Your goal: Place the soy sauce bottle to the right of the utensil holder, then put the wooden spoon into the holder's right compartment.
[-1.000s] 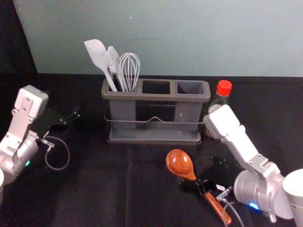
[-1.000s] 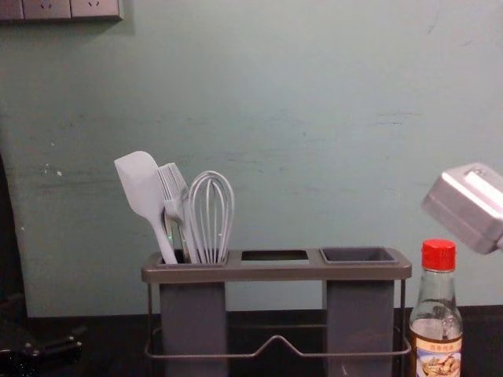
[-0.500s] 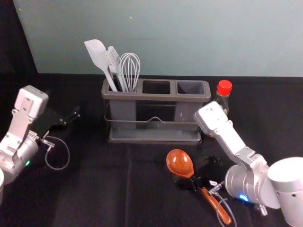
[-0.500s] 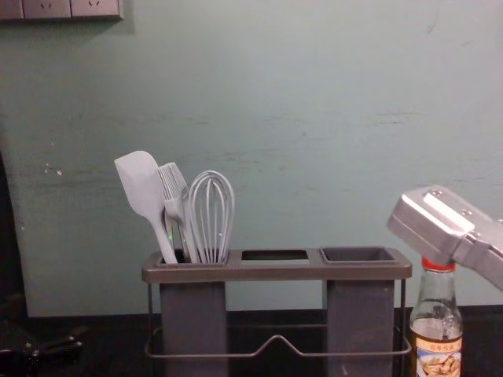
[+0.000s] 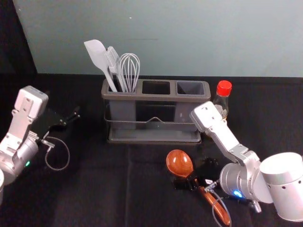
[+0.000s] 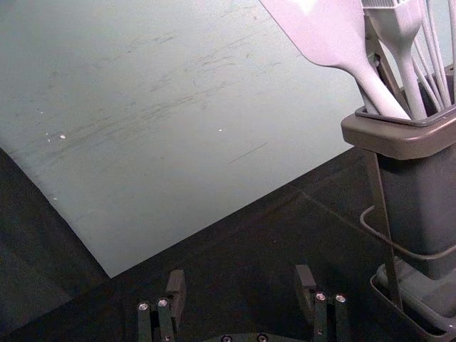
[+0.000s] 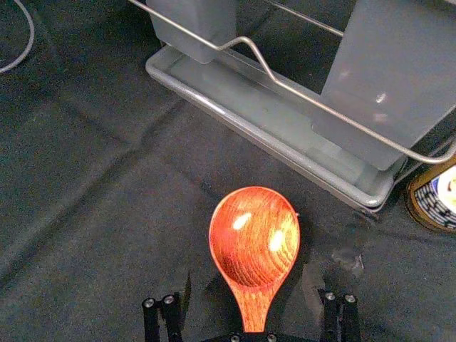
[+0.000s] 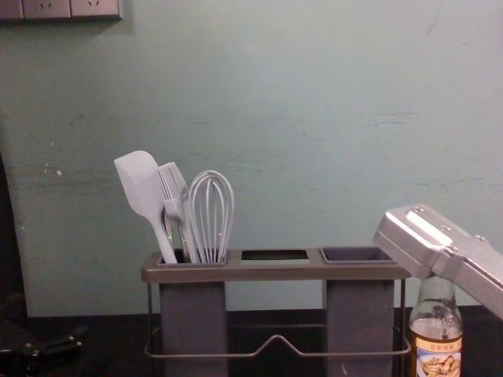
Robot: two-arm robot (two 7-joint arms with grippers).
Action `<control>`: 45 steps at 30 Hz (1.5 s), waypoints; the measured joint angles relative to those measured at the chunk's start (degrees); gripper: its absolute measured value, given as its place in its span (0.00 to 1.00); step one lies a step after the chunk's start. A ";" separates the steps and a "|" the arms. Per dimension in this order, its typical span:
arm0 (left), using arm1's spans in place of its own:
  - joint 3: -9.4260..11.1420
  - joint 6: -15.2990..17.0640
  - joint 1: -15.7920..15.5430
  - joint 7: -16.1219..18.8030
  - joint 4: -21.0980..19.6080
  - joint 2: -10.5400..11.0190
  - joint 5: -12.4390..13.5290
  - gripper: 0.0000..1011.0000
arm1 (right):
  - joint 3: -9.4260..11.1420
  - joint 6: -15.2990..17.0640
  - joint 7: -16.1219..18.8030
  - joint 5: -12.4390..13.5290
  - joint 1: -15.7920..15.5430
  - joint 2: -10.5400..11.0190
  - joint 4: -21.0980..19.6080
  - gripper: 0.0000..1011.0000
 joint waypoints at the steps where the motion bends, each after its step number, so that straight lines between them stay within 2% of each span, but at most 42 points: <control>1: 0.00 0.00 0.00 0.00 0.00 0.00 0.00 0.99 | -0.06 0.05 0.11 -0.14 0.18 -0.13 0.19 0.99; 21: 0.00 0.00 0.00 0.00 0.00 0.00 0.00 0.99 | -1.12 1.10 2.55 -3.11 4.93 -2.87 5.85 0.99; 27: 0.00 0.00 0.00 0.00 0.00 0.00 0.00 0.99 | -0.94 1.15 3.72 -4.51 5.67 -4.06 7.02 0.99; 45: 0.00 0.00 0.00 0.00 0.00 0.00 0.00 0.99 | -1.55 1.55 5.28 -6.75 7.00 -5.29 8.63 0.99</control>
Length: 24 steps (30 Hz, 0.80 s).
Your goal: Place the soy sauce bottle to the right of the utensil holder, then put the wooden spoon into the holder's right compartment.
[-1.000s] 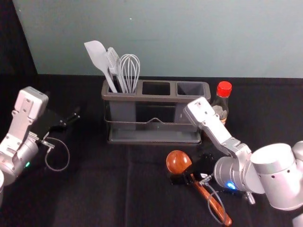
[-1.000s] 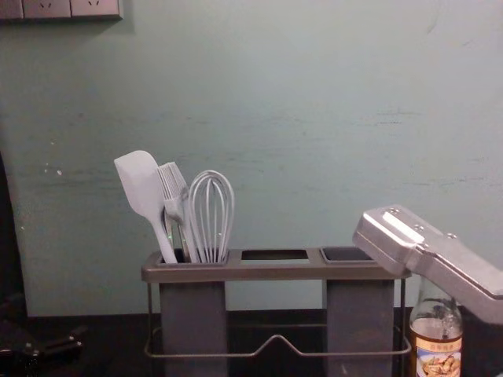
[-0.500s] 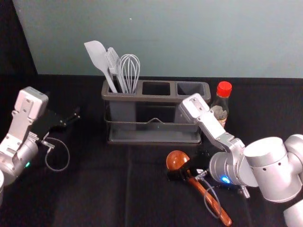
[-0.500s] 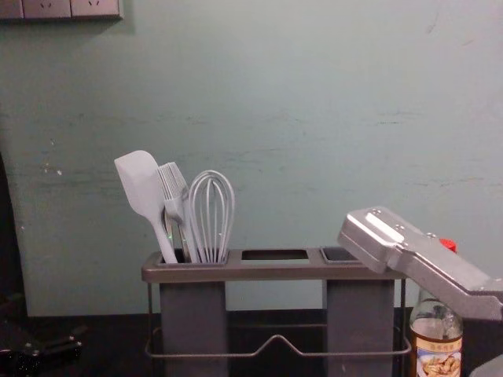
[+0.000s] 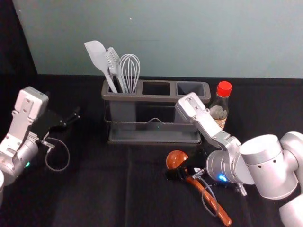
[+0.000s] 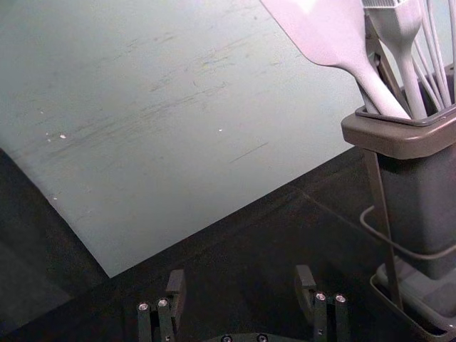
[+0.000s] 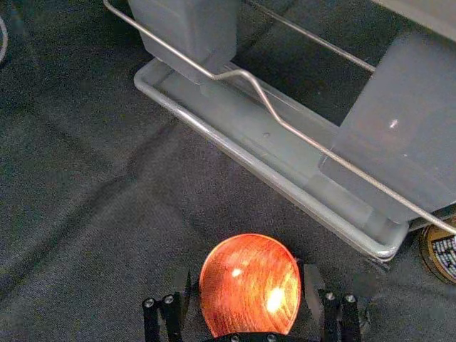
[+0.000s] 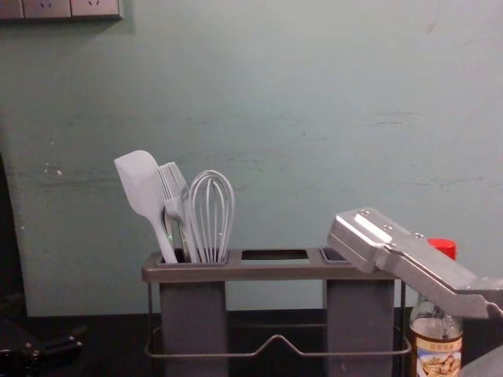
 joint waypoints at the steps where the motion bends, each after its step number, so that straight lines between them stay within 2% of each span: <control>1: 0.00 0.00 0.00 0.00 0.00 0.00 0.01 0.99 | -0.02 0.00 0.08 -0.11 0.04 -0.03 0.04 0.99; 20: 0.00 0.00 0.00 0.00 0.00 0.00 0.00 0.99 | 0.63 -0.49 1.62 -2.44 -0.07 -0.72 1.04 0.99; 24: 0.00 0.00 0.00 0.00 0.00 0.00 0.00 0.99 | 1.05 -0.72 2.01 -2.83 -0.25 -0.95 1.08 0.92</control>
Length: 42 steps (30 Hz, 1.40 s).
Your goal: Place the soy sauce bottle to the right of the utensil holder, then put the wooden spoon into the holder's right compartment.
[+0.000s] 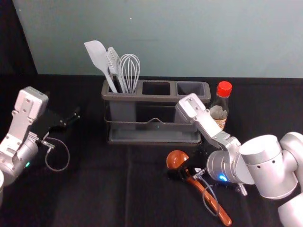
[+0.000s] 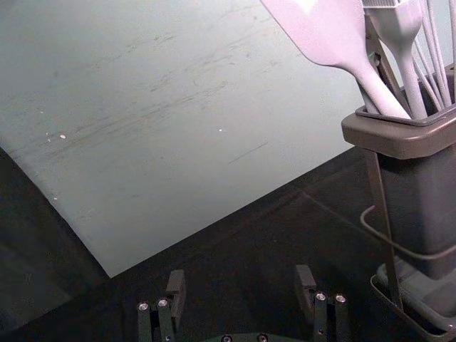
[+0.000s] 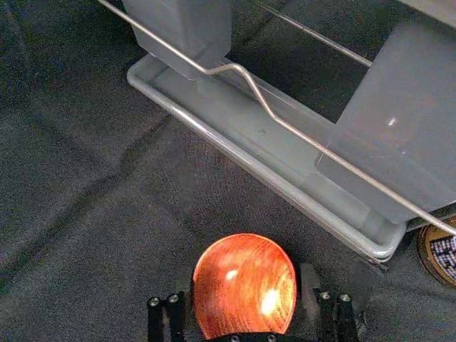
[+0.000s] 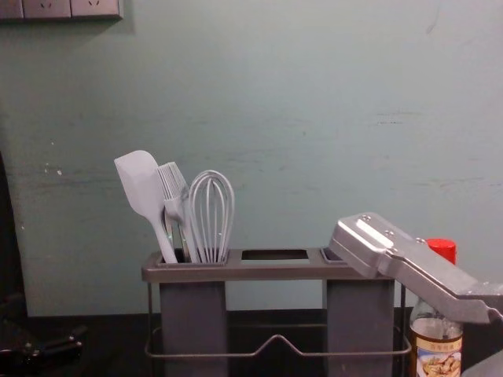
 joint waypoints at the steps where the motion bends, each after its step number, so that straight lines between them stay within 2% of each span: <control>1: 0.00 0.00 0.00 0.00 0.00 0.00 0.00 0.99 | 0.10 -0.02 0.05 -0.07 -0.06 -0.05 0.00 0.91; 5: -0.01 0.00 0.00 0.00 0.00 0.00 0.00 0.99 | 0.59 -0.15 0.26 -0.37 -0.30 -0.22 -0.22 0.83; 13: -0.01 0.00 0.00 0.00 0.00 0.00 0.00 0.99 | 1.51 -0.39 1.17 -1.02 -0.98 -0.01 -1.69 0.83; 21: 0.00 0.00 0.00 0.00 0.00 0.00 0.00 0.99 | 2.61 -0.40 3.02 -1.52 -3.62 2.16 -7.27 0.83; 28: 0.00 0.00 0.00 0.00 0.00 0.00 0.00 0.99 | 4.96 -1.18 5.20 -0.98 -7.25 4.43 -13.32 0.83; 34: -0.01 0.00 0.00 0.00 0.00 0.00 0.00 0.99 | 8.54 -5.70 6.80 2.24 -11.74 6.04 -17.75 0.83; 38: 0.00 0.00 0.00 0.00 0.00 0.00 0.00 0.99 | 10.88 -10.37 6.89 4.42 -14.92 6.49 -20.14 0.83; 42: 0.00 0.00 0.00 0.00 0.00 0.00 0.00 0.99 | 13.44 -17.33 6.08 6.27 -18.72 6.29 -22.23 0.83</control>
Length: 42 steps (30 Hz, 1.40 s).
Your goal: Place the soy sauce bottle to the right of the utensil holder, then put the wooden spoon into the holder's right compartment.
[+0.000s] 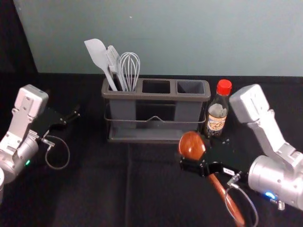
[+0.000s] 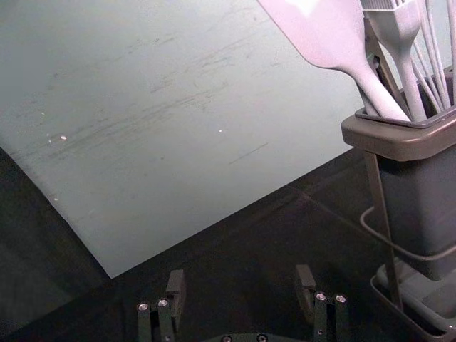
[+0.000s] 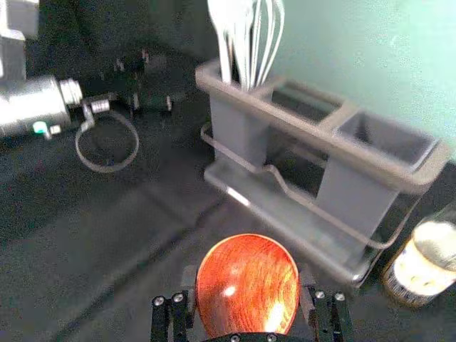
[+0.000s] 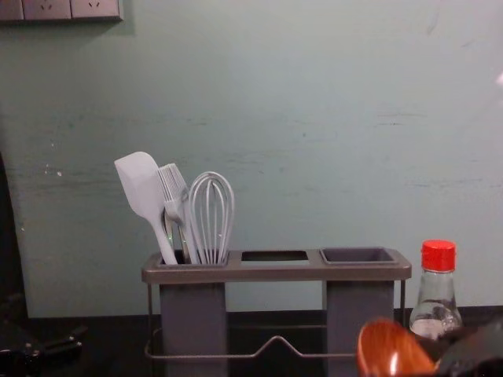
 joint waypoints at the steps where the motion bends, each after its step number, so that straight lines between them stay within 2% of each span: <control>1: 0.00 0.00 0.00 0.00 0.00 0.00 0.00 0.99 | 0.36 -1.20 -0.33 0.22 -0.52 -0.09 -0.24 0.83; 2: 0.00 0.00 0.00 0.00 0.00 0.00 0.00 0.99 | 1.04 -3.63 -1.08 0.42 -1.53 -0.27 -0.64 0.83; 4: 0.00 0.00 0.00 0.00 0.00 0.00 0.00 0.99 | 1.63 -5.96 -1.86 0.66 -2.51 -0.46 -0.89 0.83; 5: 0.00 0.00 0.00 0.00 0.00 0.00 0.00 0.99 | 2.13 -8.28 -2.71 0.72 -3.37 -0.62 -1.12 0.83; 6: 0.00 0.00 0.00 0.00 0.00 0.00 0.00 0.99 | 2.13 -8.28 -2.71 0.72 -3.37 -0.62 -1.12 0.83; 8: 0.00 0.00 0.00 0.00 0.00 0.00 0.00 0.99 | 2.93 -12.87 -4.43 0.69 -4.82 -0.99 -1.42 0.83; 11: 0.00 0.00 0.00 0.00 0.00 0.00 0.00 0.99 | 3.61 -17.21 -5.87 0.67 -6.05 -1.36 -1.48 0.83; 12: 0.00 0.00 0.00 0.00 0.00 0.00 0.00 0.99 | 4.05 -20.20 -6.76 0.67 -6.77 -1.70 -1.43 0.83; 13: 0.00 0.00 0.00 0.00 0.00 0.00 0.00 0.99 | 4.05 -20.20 -6.76 0.67 -6.77 -1.70 -1.43 0.83; 16: 0.00 0.00 0.00 0.00 0.00 0.00 0.00 0.99 | 4.98 -27.92 -8.16 1.36 -8.21 -2.53 -0.75 0.83; 18: 0.00 0.00 0.00 0.00 0.00 0.00 0.00 0.99 | 5.32 -30.82 -8.40 1.93 -8.65 -2.76 -0.37 0.83; 19: 0.00 0.00 0.00 0.00 0.00 0.00 0.00 0.99 | 5.63 -33.35 -8.57 2.47 -8.97 -2.95 0.02 0.83; 23: 0.00 0.00 0.00 0.00 0.00 0.00 0.00 0.99 | 6.10 -37.93 -8.63 3.88 -9.47 -3.22 0.83 0.83; 26: 0.00 0.00 0.00 0.00 0.00 0.00 0.00 0.99 | 6.13 -39.50 -8.96 4.34 -9.59 -3.20 1.30 0.83; 42: 0.00 0.00 0.00 0.00 0.00 0.00 0.00 0.99 | 5.96 -39.58 -9.47 4.32 -9.59 -3.12 1.55 0.83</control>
